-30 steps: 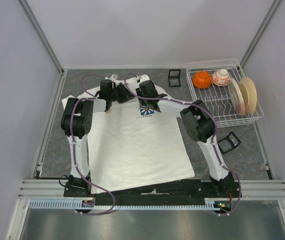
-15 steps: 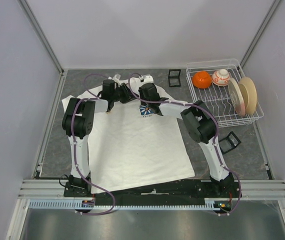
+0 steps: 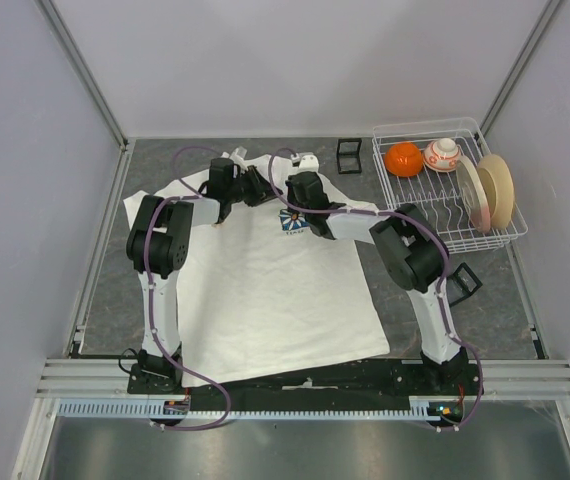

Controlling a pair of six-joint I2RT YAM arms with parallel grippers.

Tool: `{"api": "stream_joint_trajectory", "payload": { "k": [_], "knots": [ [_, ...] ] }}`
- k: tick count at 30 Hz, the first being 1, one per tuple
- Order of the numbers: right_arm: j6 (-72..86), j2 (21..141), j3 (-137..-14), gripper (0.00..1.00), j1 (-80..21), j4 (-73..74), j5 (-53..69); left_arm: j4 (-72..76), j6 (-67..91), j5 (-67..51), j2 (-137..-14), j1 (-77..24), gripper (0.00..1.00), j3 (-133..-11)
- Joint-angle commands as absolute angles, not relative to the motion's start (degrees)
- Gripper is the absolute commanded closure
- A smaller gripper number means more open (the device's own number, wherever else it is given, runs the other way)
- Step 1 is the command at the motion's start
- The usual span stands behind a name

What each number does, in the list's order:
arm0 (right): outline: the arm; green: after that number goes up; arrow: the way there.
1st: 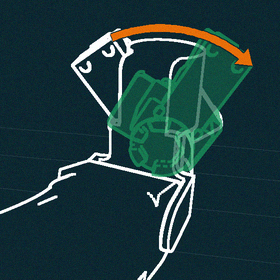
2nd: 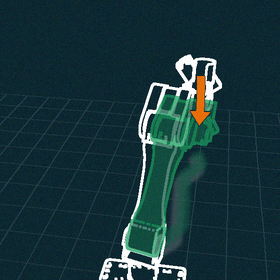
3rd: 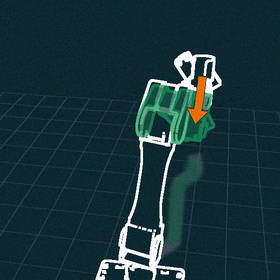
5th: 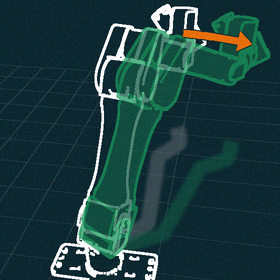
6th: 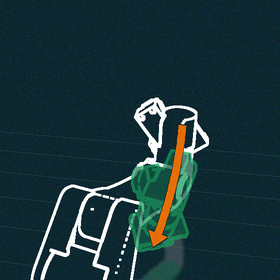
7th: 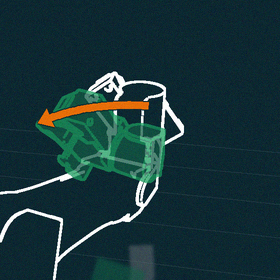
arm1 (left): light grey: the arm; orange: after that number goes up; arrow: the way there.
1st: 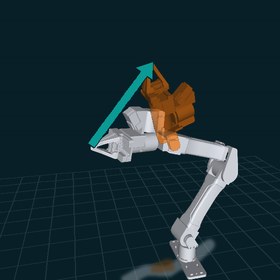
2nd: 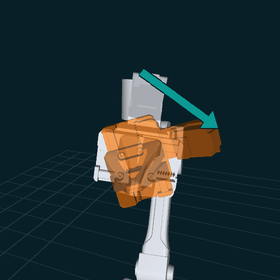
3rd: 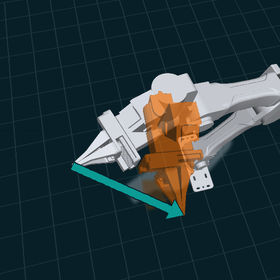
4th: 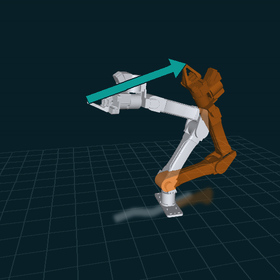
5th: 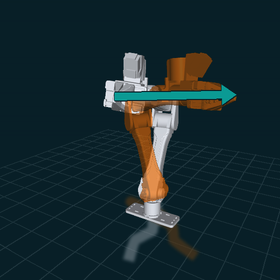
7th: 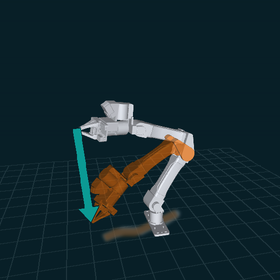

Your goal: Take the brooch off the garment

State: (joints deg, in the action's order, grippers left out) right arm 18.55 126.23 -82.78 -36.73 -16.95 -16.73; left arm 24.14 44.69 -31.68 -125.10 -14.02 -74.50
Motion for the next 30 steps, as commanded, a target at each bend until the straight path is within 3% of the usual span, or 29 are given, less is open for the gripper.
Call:
{"api": "stream_joint_trajectory", "payload": {
  "k": [1,15,21,30],
  "knots": [
    [22.23,122.79,-79.29,0.80,-35.25,-17.93,-18.72,25.93,44.56,-32.61,-125.25,-14.50,0.75,-76.82],
    [24.78,120.06,-74.80,0.74,-33.75,-19.78,-18.64,20.31,41.31,-33.75,-127.44,-16.35,0.66,-81.82],
    [28.29,119.80,-72.34,0.84,-31.29,-21.97,-14.95,17.67,39.55,-32.78,-127.44,-17.05,0.67,-83.05],
    [29.09,119.71,-71.46,0.90,-29.71,-23.90,-11.96,10.39,34.20,-31.03,-127.70,-18.63,0.72,-86.74]
  ]
}}
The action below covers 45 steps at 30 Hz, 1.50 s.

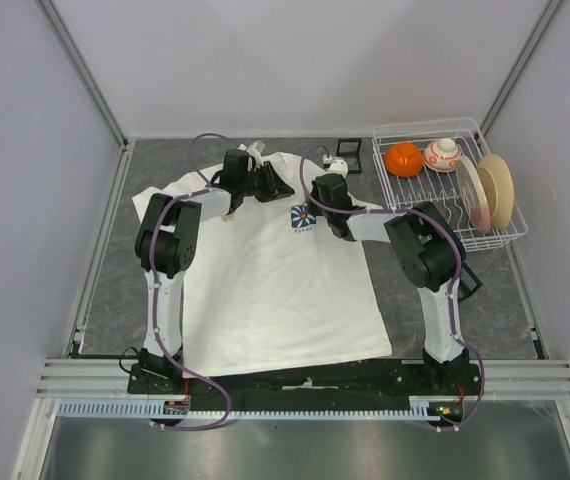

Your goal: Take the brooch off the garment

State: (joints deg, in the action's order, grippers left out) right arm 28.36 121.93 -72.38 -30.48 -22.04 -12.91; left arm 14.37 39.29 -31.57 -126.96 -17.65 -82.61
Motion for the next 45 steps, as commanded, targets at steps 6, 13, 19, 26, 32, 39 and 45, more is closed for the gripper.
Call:
{"api": "stream_joint_trajectory", "payload": {
  "k": [6,13,19,26,32,39,45],
  "knots": [
    [28.74,119.27,-70.40,0.81,-29.36,-25.84,-10.73,8.70,33.14,-32.08,-129.02,-19.25,0.71,-89.30],
    [28.48,119.79,-70.84,0.84,-28.56,-26.37,-8.97,6.07,32.08,-32.61,-130.87,-20.13,0.71,-92.28],
    [28.30,120.41,-71.72,0.98,-28.48,-25.75,-7.82,3.25,30.76,-31.20,-131.92,-21.44,0.74,-94.48],
    [28.04,120.76,-72.07,1.00,-28.39,-25.31,-7.30,2.73,30.85,-30.68,-132.98,-22.15,0.75,-95.71],
    [27.95,120.85,-72.25,1.00,-28.48,-25.31,-6.68,1.76,30.94,-29.45,-133.24,-22.15,0.76,-96.42],
    [27.86,120.85,-72.16,1.00,-28.39,-25.57,-6.33,1.32,30.76,-28.65,-132.80,-22.15,0.84,-96.24],
    [27.69,120.94,-72.42,1.00,-28.39,-25.31,-5.98,2.37,31.81,-30.32,-133.86,-22.06,0.83,-96.85]
  ]
}}
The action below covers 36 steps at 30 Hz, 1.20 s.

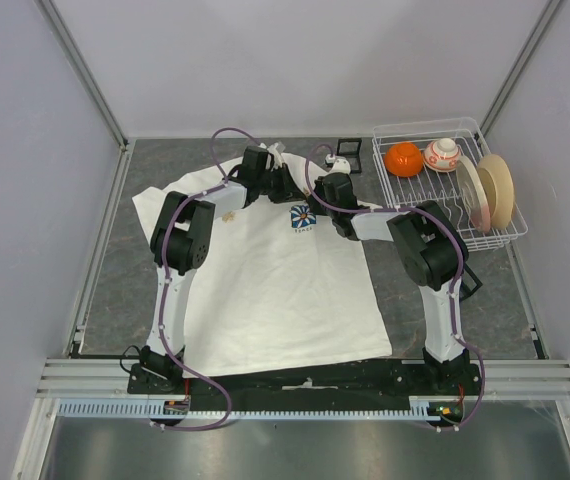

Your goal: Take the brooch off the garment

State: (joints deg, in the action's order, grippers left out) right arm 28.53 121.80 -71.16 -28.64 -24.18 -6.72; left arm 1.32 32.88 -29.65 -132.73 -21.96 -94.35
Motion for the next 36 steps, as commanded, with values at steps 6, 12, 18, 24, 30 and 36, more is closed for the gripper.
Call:
{"api": "stream_joint_trajectory", "payload": {
  "k": [6,12,18,24,30,36],
  "knots": [
    [27.16,121.29,-72.68,1.00,-28.48,-25.23,-5.19,2.37,32.26,-30.50,-134.38,-21.97,0.83,-97.47],
    [26.72,122.52,-74.26,1.00,-28.48,-24.35,-3.61,2.20,32.52,-31.46,-135.35,-21.97,0.82,-98.87],
    [26.54,122.78,-74.80,1.00,-28.56,-23.91,-2.99,2.37,32.87,-31.73,-135.79,-21.88,0.82,-99.40],
    [26.10,123.05,-75.06,1.00,-28.91,-23.82,-2.37,2.99,33.92,-31.64,-136.32,-21.89,0.80,-100.02],
    [25.23,123.49,-75.94,1.00,-30.15,-23.55,-2.02,0.36,35.59,-29.10,-138.60,-21.97,0.78,-103.44],
    [25.75,122.96,-75.41,1.00,-30.23,-23.38,-4.12,-2.46,35.33,-25.94,-137.73,-22.15,0.76,-103.54]
  ]
}}
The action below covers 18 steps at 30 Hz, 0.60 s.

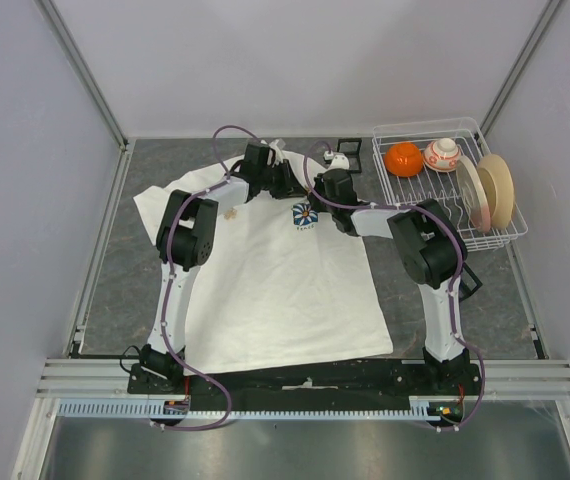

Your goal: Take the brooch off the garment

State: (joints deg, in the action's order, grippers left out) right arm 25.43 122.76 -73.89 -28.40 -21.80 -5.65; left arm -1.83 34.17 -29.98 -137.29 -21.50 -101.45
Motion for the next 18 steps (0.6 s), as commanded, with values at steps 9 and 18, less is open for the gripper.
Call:
{"api": "stream_joint_trajectory", "payload": {
  "k": [9,18],
  "knots": [
    [27.86,121.73,-73.39,1.00,-29.79,-23.38,-7.38,-3.08,33.84,-16.35,-132.37,-21.80,0.75,-97.83],
    [27.07,121.82,-73.56,1.00,-29.36,-23.73,-7.12,2.11,31.90,-17.75,-128.23,-21.62,0.67,-92.20]
  ]
}}
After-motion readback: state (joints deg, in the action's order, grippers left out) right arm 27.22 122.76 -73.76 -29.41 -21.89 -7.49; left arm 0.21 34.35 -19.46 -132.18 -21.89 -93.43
